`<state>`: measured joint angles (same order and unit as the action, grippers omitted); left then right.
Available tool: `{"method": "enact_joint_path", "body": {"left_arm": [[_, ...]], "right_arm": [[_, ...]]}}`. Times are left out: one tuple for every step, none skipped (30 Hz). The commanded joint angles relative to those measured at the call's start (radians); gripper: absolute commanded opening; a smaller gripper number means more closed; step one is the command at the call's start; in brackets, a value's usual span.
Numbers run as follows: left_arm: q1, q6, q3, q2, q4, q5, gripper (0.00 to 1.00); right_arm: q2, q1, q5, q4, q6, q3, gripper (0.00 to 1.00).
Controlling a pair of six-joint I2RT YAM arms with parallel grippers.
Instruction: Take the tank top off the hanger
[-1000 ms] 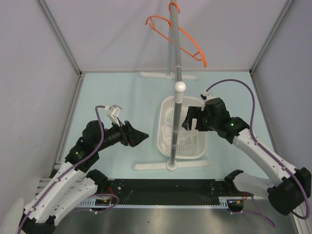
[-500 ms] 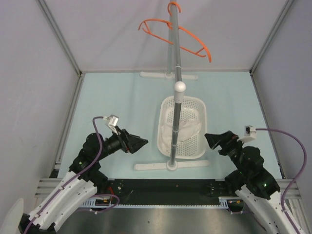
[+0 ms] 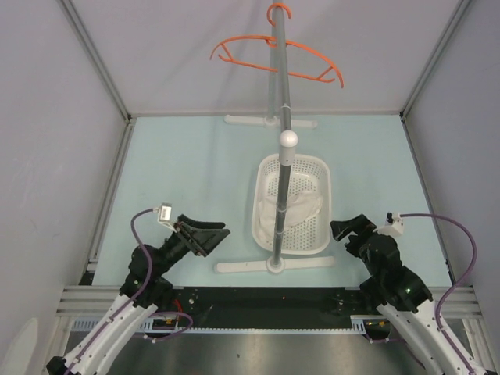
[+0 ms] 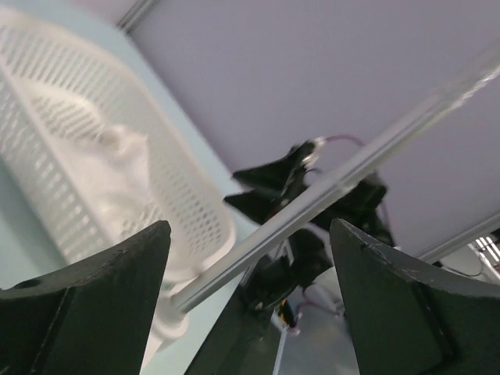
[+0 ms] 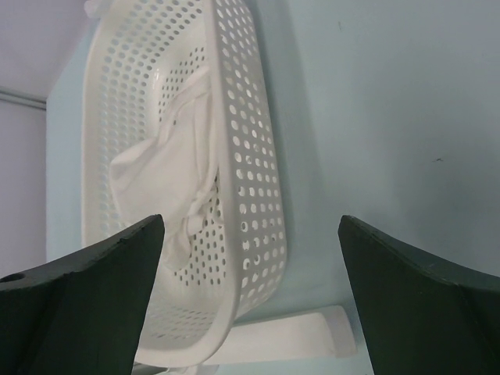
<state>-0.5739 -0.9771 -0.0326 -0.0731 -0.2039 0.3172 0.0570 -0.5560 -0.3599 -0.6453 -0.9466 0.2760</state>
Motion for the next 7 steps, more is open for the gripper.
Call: {"method": "enact_joint_path", "body": {"left_arm": [[-0.003, -0.069, 0.212, 0.139, -0.122, -0.061, 0.88], [-0.003, -0.058, 0.211, 0.157, -0.092, -0.056, 0.88], [-0.004, -0.052, 0.211, 0.173, -0.077, -0.056, 0.88], [-0.004, -0.045, 0.211, 0.194, -0.063, -0.056, 0.89], [-0.004, -0.041, 0.209, 0.199, -0.04, -0.056, 0.89], [-0.004, -0.038, 0.209, 0.202, -0.029, -0.053, 0.89], [-0.003, -0.037, 0.208, 0.196, -0.017, -0.053, 0.89]], "right_arm": [[-0.005, -0.004, -0.042, 0.093, -0.04, -0.049, 1.0], [-0.008, -0.005, -0.045, 0.096, -0.047, -0.067, 1.0], [-0.008, -0.004, -0.044, 0.101, -0.044, -0.075, 1.0], [-0.008, -0.004, -0.04, 0.105, -0.043, -0.086, 1.0], [-0.008, -0.004, -0.039, 0.108, -0.043, -0.096, 1.0], [-0.008, -0.005, -0.04, 0.108, -0.047, -0.113, 1.0], [-0.009, -0.005, -0.039, 0.11, -0.053, -0.123, 1.0]]}}
